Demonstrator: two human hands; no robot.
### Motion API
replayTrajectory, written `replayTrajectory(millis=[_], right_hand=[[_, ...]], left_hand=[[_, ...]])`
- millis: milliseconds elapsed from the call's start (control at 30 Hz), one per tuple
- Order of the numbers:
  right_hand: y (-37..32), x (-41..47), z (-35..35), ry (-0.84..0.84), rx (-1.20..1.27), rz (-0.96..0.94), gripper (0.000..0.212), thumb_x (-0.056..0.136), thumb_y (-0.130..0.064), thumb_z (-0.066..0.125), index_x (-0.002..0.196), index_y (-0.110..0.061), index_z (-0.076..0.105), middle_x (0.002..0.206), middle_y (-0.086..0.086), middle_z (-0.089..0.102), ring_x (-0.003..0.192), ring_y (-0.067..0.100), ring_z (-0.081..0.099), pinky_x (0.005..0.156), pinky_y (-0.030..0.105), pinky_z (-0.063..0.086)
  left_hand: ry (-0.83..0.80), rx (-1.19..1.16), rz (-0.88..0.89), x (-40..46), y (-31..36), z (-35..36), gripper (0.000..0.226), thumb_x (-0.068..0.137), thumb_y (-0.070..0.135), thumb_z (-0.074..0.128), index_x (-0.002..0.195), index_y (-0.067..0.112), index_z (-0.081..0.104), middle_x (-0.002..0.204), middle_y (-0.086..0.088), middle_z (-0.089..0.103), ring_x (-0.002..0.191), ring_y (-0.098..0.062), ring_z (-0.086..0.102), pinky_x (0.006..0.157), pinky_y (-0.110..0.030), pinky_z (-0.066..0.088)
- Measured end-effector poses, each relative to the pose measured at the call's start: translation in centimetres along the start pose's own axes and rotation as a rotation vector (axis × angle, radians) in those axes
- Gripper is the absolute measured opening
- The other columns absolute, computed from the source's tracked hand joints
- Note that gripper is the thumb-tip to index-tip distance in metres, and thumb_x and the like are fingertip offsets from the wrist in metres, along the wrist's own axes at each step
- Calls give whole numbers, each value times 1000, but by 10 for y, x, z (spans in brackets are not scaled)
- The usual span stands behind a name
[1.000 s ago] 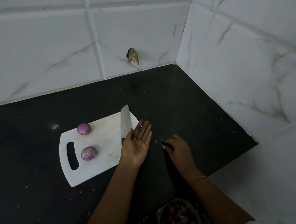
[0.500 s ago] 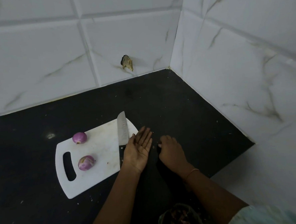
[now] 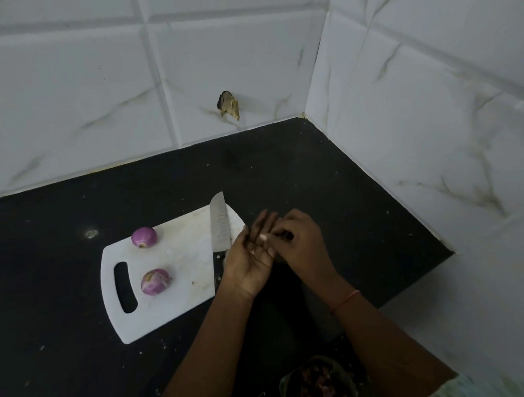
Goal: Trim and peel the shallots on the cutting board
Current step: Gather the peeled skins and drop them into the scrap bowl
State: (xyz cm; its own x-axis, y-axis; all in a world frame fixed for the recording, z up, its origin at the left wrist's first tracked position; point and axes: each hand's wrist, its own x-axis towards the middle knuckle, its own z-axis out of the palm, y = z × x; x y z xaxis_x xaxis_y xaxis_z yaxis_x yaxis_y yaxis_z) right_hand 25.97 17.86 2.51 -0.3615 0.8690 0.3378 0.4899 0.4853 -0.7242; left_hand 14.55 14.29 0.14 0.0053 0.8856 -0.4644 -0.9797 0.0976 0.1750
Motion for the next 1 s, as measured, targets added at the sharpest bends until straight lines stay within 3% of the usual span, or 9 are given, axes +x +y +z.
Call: replayTrajectory(millis=[67,133,233,300,367,433,533,767,1000], right_hand=[[8,-3,-4,77,71,8,12,86,-3,64,93,-12,69,91,-4,64,86,8,61,77,23,50],[18,-8,-7,112,84,125,31,87,9,51,111,-9,62,101,1,68,94,10,65,86,24,52],[35,-31,-4,8,66,304,47,90,8,46,132,-14,45,116,2,65,105,15,65,89,15,46],[38,-51,5,-136,36,281,55,93,0,46,143,-18,32,135,-2,53,122,12,54,101,20,41],[41,-64,14,-238,-126,129,60,96,-13,46,151,-15,22,149,-9,31,140,5,29,118,24,20],[46,-67,19,-306,-280,-11,65,97,-25,43,154,-11,15,155,-8,21,145,5,15,122,27,7],[51,-63,14,-412,-306,-102,68,93,-28,39,154,-10,15,160,3,21,147,10,18,122,32,13],[51,-75,-7,-461,-302,-150,67,88,-23,37,152,-8,24,155,10,33,140,5,25,115,10,3],[62,-98,-27,-456,-270,-214,60,94,-19,41,151,-9,25,155,8,32,138,19,39,117,29,25]], left_hand=[[2,-14,11,0,3,-2,46,106,28,31,126,0,61,134,-20,60,128,-31,56,109,-38,43],[12,-43,43,0,10,-5,47,107,29,29,126,0,61,133,-20,62,128,-31,55,112,-40,39],[17,-86,109,-2,24,-6,46,107,27,29,123,0,62,128,-21,64,127,-32,56,111,-42,40],[9,-112,125,-3,30,-8,46,107,27,30,122,0,63,127,-22,65,126,-33,56,111,-42,40],[10,-117,123,-6,32,-8,46,107,28,30,123,1,63,128,-21,64,126,-33,56,111,-42,40],[5,-90,90,-9,30,-8,46,107,29,30,124,1,63,129,-21,64,126,-32,56,109,-41,42],[9,-32,6,-15,19,-11,47,107,30,29,127,1,61,131,-20,63,127,-31,55,107,-41,44],[14,16,-57,-34,3,-28,49,106,32,29,129,2,60,133,-20,61,128,-32,55,98,-43,50],[-41,263,-338,-87,-34,-52,47,100,24,36,115,-6,69,131,-25,61,121,-34,60,100,-45,47]])
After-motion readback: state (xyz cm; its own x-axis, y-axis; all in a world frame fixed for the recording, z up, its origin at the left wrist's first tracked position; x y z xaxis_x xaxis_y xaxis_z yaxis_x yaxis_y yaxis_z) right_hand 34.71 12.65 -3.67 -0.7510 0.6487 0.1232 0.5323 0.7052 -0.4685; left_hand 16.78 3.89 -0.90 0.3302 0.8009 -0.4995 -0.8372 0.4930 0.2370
